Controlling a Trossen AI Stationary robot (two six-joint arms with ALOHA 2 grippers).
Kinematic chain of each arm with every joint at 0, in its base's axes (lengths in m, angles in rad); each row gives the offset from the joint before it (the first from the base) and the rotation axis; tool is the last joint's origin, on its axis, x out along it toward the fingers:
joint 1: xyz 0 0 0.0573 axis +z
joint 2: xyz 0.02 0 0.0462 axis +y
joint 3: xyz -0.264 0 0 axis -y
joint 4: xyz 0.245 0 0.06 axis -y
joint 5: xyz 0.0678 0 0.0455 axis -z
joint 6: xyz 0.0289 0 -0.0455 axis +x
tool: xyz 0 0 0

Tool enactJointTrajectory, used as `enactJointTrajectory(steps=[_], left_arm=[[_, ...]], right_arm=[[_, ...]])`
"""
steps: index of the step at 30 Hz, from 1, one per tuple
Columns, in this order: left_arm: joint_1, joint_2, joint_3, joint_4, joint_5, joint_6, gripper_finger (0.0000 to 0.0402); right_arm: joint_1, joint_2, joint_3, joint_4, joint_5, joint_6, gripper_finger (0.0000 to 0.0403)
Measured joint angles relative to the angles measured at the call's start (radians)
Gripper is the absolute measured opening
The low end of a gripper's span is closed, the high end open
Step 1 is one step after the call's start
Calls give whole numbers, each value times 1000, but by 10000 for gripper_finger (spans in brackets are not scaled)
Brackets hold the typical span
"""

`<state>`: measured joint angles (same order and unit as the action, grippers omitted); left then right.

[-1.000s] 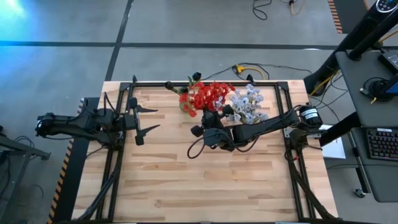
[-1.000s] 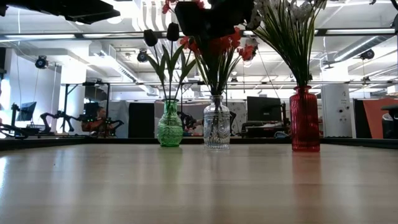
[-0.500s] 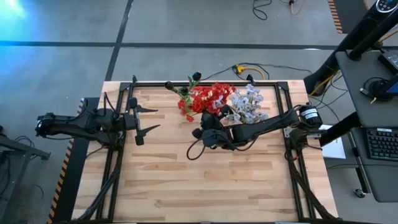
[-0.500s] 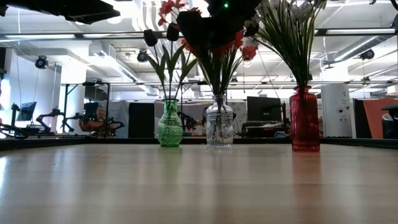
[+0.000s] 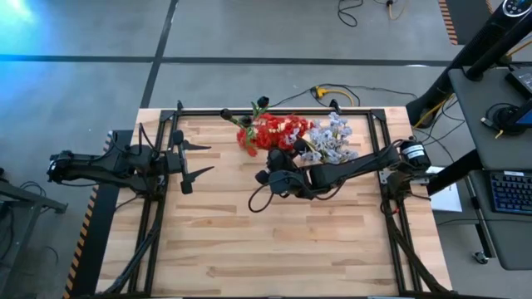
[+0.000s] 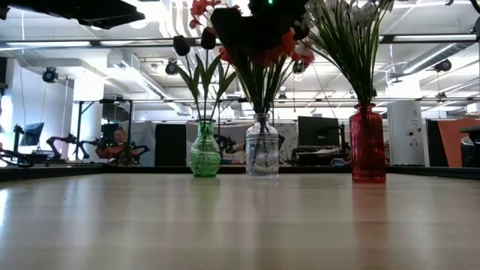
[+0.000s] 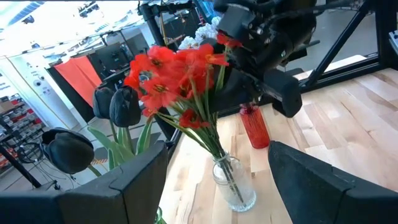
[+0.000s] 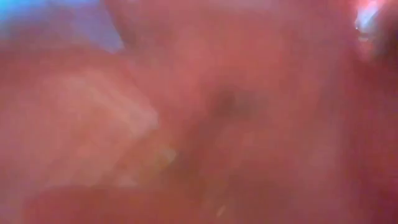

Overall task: Sort flowers into vase by color
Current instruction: Put the orange flowers into the transparent vase

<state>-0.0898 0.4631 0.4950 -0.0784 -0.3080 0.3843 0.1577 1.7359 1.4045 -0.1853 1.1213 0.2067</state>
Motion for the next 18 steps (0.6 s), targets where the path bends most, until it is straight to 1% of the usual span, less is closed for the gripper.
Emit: enactJointTrajectory(steps=[6,9,18], left_arm=[[0,0,0,0,0,0,260],[0,0,0,0,0,0,260],[0,0,0,-1,0,0,260]], right_arm=[[8,0,55,-6,3,-34,93],[15,0,87,-44,3,-27,110],[51,0,162,-63,2,-25,143]])
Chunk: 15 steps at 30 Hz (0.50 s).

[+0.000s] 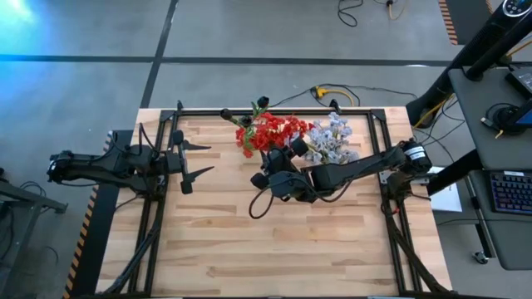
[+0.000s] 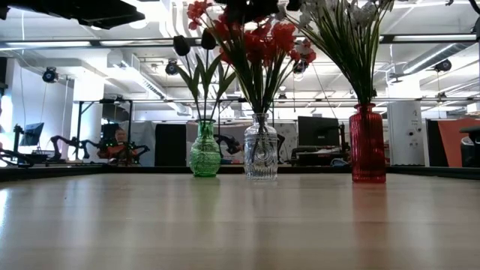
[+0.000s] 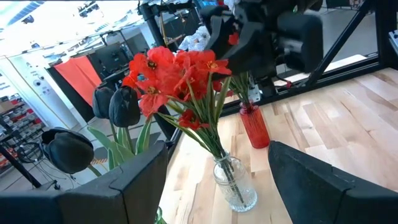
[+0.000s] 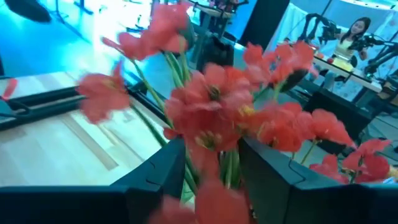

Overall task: Sort flowers into vase by color
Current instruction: Put the orange flowers into the transparent vase

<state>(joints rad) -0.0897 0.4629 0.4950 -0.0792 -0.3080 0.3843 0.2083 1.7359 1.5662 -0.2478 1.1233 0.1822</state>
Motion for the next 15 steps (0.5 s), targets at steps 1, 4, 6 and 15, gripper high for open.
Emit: enactJointTrajectory(steps=[1,4,6,15], left_arm=[[0,0,0,0,0,0,260],[0,0,0,0,0,0,260],[0,0,0,0,0,0,260],[0,0,0,-1,0,0,260]], right_arm=[[4,0,11,-12,-1,0,146],[17,0,40,-48,-5,1,152],[28,0,61,-79,-11,0,156],[62,0,91,-293,-133,-10,174]])
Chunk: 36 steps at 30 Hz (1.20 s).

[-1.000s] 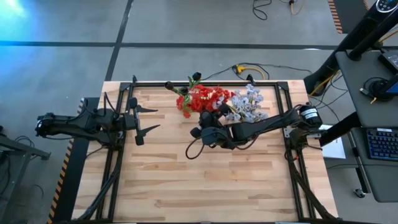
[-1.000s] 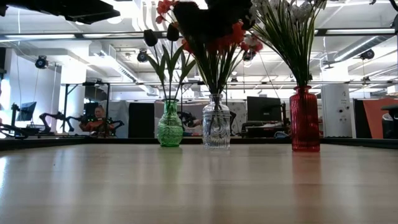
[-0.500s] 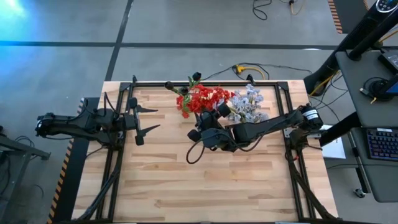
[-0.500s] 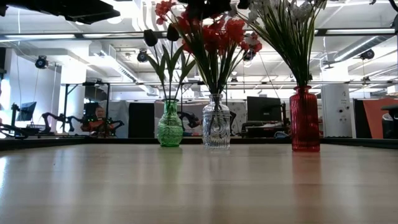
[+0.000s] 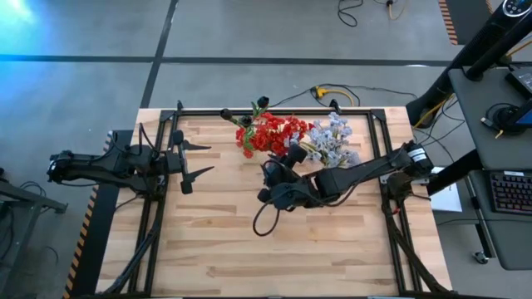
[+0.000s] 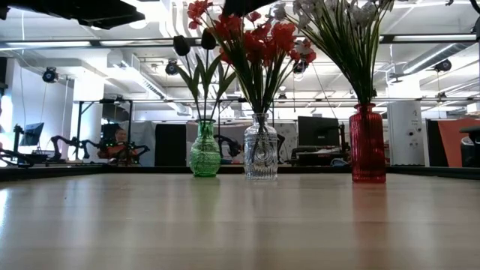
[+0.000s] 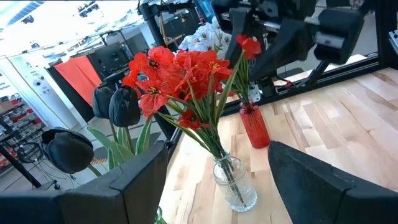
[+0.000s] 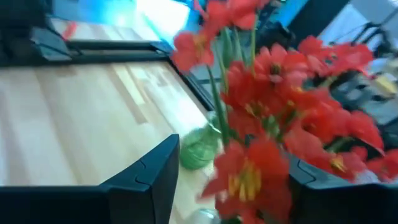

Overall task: Sort flowers into vase by color
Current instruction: Put the orange flowers into the transparent vase

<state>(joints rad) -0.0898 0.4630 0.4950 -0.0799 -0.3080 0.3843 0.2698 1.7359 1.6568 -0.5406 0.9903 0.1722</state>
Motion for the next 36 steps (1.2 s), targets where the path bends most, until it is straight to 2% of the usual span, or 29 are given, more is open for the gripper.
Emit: enactJointTrajectory(steps=[4,22,28,36], left_arm=[[0,0,0,0,0,0,260],[0,0,0,5,0,0,260],[0,0,0,5,0,0,260],[0,0,0,5,0,0,260]], right_arm=[[8,2,-26,-3,75,19,185],[-95,49,-38,14,49,79,170],[-103,49,-38,31,49,74,129],[-107,48,-38,32,49,75,44]])
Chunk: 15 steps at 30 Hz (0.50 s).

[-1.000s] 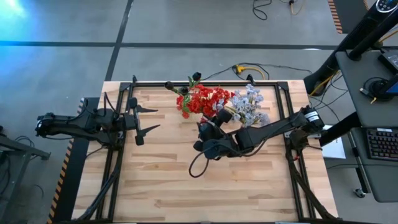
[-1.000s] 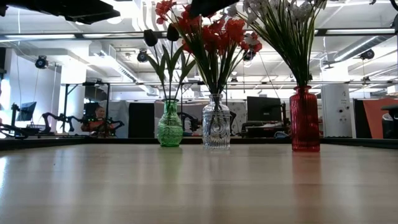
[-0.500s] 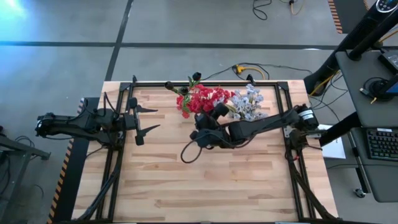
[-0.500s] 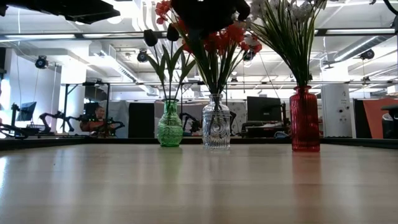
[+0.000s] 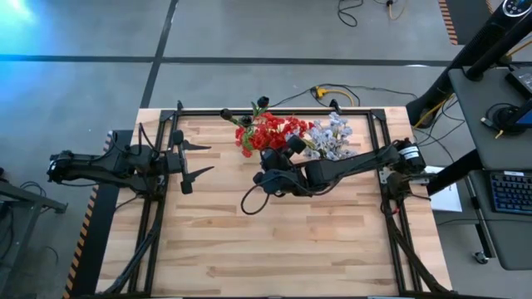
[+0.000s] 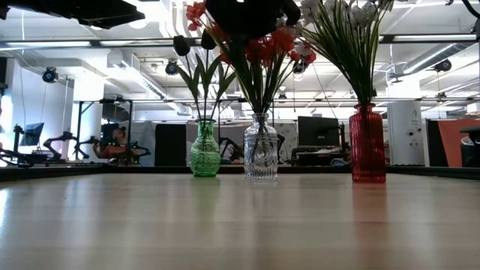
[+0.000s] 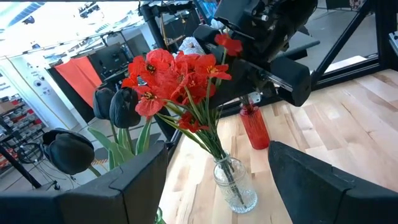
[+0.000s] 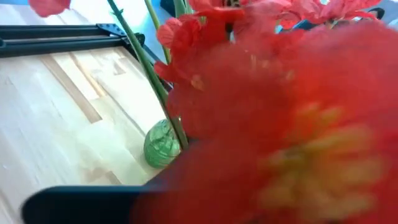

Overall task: Sort flowers into vase by color
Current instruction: Put the orange flowers into the transparent vase

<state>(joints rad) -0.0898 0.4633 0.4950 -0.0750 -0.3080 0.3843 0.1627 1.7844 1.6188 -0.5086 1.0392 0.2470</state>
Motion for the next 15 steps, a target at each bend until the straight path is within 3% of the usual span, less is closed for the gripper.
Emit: enactJointTrajectory(steps=[4,15], left_arm=[[0,0,0,0,0,0,260],[0,0,0,-4,0,0,260]], right_arm=[[0,0,0,-13,0,-1,14],[-2,-2,-4,-75,-20,89,9]])
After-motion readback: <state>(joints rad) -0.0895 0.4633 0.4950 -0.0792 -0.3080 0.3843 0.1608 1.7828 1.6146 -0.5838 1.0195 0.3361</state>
